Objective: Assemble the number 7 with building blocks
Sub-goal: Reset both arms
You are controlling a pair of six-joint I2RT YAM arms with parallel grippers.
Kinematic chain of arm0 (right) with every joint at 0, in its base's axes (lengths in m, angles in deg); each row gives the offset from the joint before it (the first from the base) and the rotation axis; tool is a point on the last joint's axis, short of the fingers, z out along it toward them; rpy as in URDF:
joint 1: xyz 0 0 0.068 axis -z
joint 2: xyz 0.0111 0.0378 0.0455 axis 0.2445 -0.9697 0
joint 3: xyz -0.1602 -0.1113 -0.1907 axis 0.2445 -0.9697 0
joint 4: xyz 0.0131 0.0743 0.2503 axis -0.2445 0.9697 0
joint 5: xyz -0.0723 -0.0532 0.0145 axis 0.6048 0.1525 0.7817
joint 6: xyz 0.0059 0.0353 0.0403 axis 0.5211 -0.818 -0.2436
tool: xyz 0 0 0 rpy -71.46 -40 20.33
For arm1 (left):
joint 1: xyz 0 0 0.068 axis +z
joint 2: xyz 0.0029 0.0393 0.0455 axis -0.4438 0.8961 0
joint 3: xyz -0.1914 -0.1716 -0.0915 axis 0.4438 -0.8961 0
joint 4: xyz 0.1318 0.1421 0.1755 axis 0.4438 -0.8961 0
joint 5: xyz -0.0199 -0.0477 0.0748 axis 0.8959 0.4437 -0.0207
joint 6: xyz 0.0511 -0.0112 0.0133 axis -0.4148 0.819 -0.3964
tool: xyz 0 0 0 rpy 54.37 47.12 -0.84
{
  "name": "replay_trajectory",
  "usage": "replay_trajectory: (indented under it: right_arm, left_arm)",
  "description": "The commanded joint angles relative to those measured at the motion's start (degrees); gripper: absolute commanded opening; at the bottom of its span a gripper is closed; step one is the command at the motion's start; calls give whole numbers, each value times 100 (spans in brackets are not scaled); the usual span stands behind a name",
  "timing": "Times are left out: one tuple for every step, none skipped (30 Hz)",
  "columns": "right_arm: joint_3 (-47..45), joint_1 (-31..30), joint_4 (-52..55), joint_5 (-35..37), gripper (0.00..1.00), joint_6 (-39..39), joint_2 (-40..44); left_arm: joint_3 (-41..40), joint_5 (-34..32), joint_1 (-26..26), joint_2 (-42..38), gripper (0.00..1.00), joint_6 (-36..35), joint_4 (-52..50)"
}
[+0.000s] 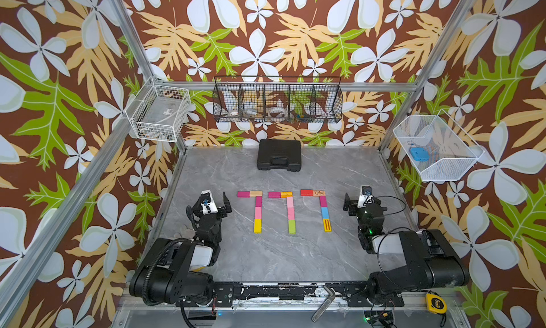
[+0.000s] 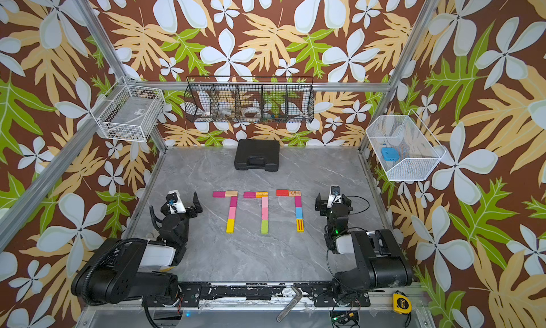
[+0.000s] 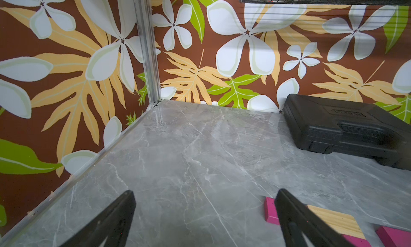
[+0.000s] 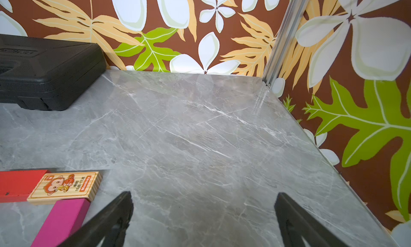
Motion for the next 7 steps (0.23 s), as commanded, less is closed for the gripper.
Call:
replay_trajectory:
  right_arm:
    - [-7,2,-174,4,99,-30,20]
    - [-7,-4,-164,4,99,-31,20]
    - [-5,-3,-169,2,99,-34,18]
    - [-7,-3,-164,6,99,-31,18]
    - [-7,1,-171,0,99,-36,20]
    - [-1,-5,-164,4,100,-35,20]
    - [-7,-6,-172,4,99,-24,20]
  left_arm:
    - [24,81,18,3,100,41,183]
    - [18,79,23,3,100,41,186]
    - [24,80,20,8,100,41,179]
    - [16,81,18,3,100,36,188]
    - [1,62,18,-4,100,33,218]
    - [-17,55,18,3,100,16,270]
    - [-24,60,19,3,100,15,278]
